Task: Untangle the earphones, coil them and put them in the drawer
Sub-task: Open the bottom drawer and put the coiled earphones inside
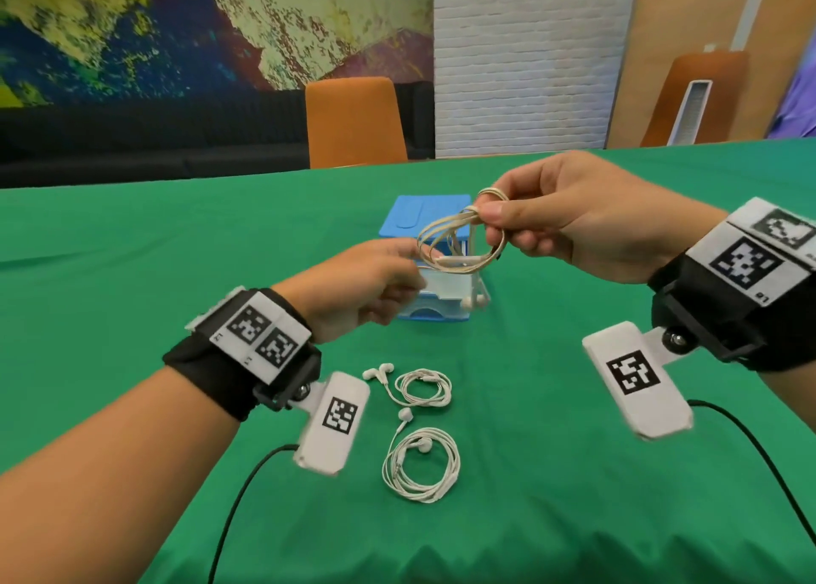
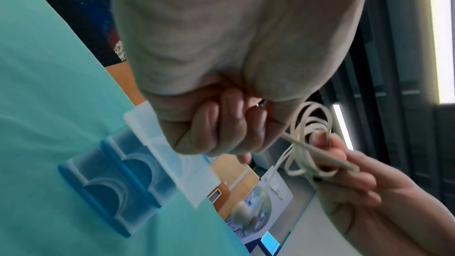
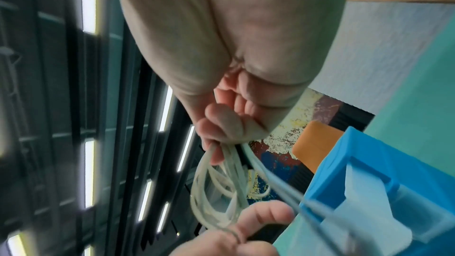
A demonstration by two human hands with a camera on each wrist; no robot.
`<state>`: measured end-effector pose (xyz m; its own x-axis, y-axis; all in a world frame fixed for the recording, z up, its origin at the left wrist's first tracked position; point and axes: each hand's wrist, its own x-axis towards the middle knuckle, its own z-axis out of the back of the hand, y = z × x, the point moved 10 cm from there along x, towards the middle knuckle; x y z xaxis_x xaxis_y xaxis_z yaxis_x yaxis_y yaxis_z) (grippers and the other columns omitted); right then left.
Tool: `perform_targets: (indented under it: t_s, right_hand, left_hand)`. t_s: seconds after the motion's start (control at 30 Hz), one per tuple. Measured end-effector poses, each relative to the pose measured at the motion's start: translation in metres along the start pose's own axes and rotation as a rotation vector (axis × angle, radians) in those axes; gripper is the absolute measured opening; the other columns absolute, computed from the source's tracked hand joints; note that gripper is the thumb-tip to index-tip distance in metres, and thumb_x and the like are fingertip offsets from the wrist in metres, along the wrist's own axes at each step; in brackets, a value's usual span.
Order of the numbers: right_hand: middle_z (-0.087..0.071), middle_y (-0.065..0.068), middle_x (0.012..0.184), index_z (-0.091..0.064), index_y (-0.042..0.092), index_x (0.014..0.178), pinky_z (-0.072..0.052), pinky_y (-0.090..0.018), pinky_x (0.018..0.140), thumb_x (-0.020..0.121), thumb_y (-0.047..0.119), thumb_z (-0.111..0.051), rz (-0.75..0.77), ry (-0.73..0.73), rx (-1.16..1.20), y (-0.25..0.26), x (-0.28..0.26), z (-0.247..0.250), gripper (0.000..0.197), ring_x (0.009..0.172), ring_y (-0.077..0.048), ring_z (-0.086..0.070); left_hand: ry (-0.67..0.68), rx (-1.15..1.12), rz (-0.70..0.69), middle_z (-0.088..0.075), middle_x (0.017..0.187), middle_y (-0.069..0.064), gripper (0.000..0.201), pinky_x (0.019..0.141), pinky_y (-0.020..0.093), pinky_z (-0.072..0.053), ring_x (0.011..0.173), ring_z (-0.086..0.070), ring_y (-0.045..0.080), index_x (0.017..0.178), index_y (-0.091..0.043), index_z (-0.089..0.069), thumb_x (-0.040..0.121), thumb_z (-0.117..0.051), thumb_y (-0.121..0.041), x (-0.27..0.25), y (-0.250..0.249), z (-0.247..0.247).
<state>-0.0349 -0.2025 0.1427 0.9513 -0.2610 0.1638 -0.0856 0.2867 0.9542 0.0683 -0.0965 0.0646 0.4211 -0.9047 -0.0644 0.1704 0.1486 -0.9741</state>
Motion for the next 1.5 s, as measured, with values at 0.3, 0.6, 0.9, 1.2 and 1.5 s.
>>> perform_targets:
  t_s: [0.3,0.6,0.9,1.2,1.5]
  right_hand:
    - [-0.068,-0.009,0.072,-0.068,0.002,0.093,-0.043,-0.014,0.047,0.094,0.009,-0.066,0.152,0.025,-0.305,0.029,0.053,0.000,0.008,0.052,-0.007,-0.054]
    - [-0.069,-0.014,0.074,-0.069,-0.001,0.093,-0.045,-0.019,0.047,0.094,0.007,-0.067,0.221,-0.032,-0.477,0.008,0.101,0.004,0.008,0.052,-0.009,-0.056]
    - [-0.060,0.006,0.056,-0.068,0.016,0.072,-0.040,-0.023,0.054,0.090,0.021,-0.073,0.338,-0.004,-0.878,-0.035,0.107,-0.024,0.019,0.048,-0.006,-0.051]
    - [-0.067,0.008,0.077,-0.078,0.032,0.103,-0.036,-0.031,0.068,0.092,0.033,-0.069,0.373,0.102,-1.192,-0.056,0.101,-0.037,0.014,0.080,-0.018,-0.046]
    - [-0.071,0.017,0.093,-0.075,0.038,0.103,-0.040,-0.036,0.087,0.091,0.038,-0.068,0.313,0.215,-1.350,-0.060,0.108,-0.046,0.014,0.094,-0.011,-0.048]
  left_hand:
    - [0.044,-0.063,-0.063,-0.039,0.071,-0.001,0.050,0.057,0.027,-0.023,0.059,-0.024,0.012,0.135,-0.021,-0.059,0.094,-0.034,-0.010,0.013,-0.048,0.033]
    - [-0.146,0.231,-0.068,-0.062,0.083,0.004,0.035,0.055,0.023,-0.032,0.060,-0.048,0.010,0.119,-0.011,-0.068,0.097,-0.041,-0.005,0.048,-0.047,0.068]
    - [-0.184,0.691,-0.020,-0.074,0.097,0.007,0.030,0.063,0.021,-0.050,0.073,-0.059,0.015,0.108,-0.007,-0.076,0.096,-0.049,-0.010,0.071,-0.025,0.070]
    - [-0.228,1.141,-0.174,-0.069,0.105,0.010,0.039,0.068,0.030,-0.035,0.078,-0.051,0.026,0.132,-0.024,-0.061,0.098,-0.045,-0.016,0.066,-0.020,0.047]
    - [-0.077,1.381,-0.121,-0.065,0.127,-0.003,0.043,0.097,0.043,-0.032,0.117,-0.057,0.024,0.135,-0.031,-0.048,0.098,-0.031,-0.017,0.061,-0.005,0.039]
